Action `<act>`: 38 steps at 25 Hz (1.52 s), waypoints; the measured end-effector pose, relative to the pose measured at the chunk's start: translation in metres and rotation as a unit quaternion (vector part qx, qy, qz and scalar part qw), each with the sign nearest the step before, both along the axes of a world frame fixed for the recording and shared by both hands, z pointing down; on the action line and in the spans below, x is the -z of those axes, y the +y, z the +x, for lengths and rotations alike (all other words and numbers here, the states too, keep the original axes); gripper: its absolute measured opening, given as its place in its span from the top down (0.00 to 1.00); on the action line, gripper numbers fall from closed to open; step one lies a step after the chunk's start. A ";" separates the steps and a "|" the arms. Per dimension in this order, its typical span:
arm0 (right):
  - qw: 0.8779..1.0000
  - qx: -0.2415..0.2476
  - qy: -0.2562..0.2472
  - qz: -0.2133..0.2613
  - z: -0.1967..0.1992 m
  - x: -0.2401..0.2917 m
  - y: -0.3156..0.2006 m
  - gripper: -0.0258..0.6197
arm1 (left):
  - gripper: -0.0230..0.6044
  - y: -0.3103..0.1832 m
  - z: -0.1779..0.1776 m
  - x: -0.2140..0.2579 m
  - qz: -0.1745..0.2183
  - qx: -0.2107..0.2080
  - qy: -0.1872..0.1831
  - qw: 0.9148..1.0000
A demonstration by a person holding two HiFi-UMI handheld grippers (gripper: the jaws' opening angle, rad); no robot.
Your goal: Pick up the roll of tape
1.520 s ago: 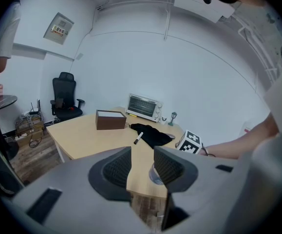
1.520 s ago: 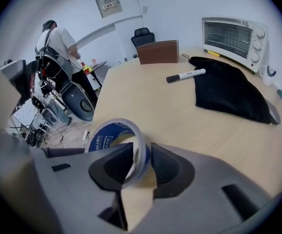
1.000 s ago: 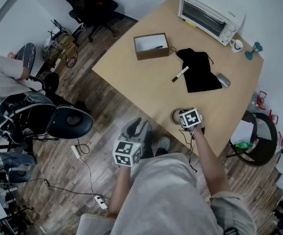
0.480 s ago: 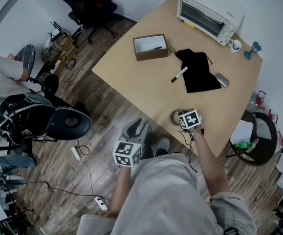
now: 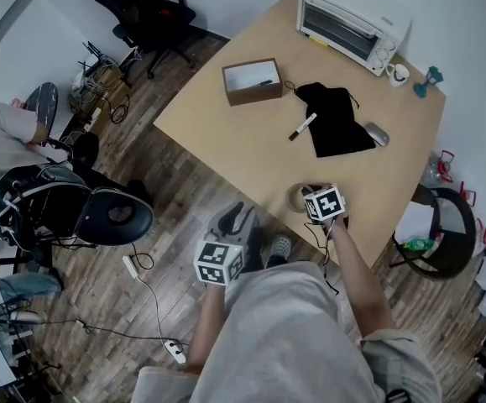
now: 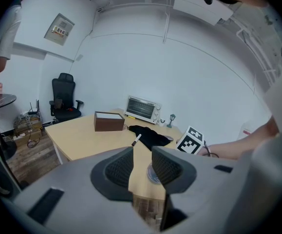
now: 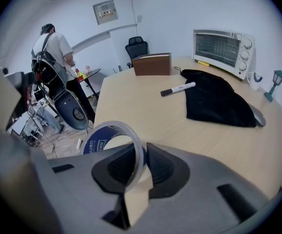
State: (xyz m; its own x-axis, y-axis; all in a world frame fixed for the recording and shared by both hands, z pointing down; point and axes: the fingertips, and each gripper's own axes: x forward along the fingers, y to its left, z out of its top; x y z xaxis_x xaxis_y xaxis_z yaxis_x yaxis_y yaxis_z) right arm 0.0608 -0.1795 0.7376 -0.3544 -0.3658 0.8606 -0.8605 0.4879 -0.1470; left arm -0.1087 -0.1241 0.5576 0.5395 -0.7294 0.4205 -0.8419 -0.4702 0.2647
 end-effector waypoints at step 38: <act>0.972 -0.021 -0.134 0.194 -0.038 0.193 -0.023 0.86 | 0.79 -0.015 -0.009 0.024 0.029 0.012 0.024 0.999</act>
State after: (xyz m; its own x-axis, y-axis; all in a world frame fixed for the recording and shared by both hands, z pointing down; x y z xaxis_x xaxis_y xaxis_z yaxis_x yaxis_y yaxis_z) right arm 0.0231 -0.2024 0.5451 -0.5249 -0.6630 0.5337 -0.8369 0.5165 -0.1815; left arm -0.1182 -0.1391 0.5333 0.5400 -0.7649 0.3511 -0.8402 -0.4655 0.2780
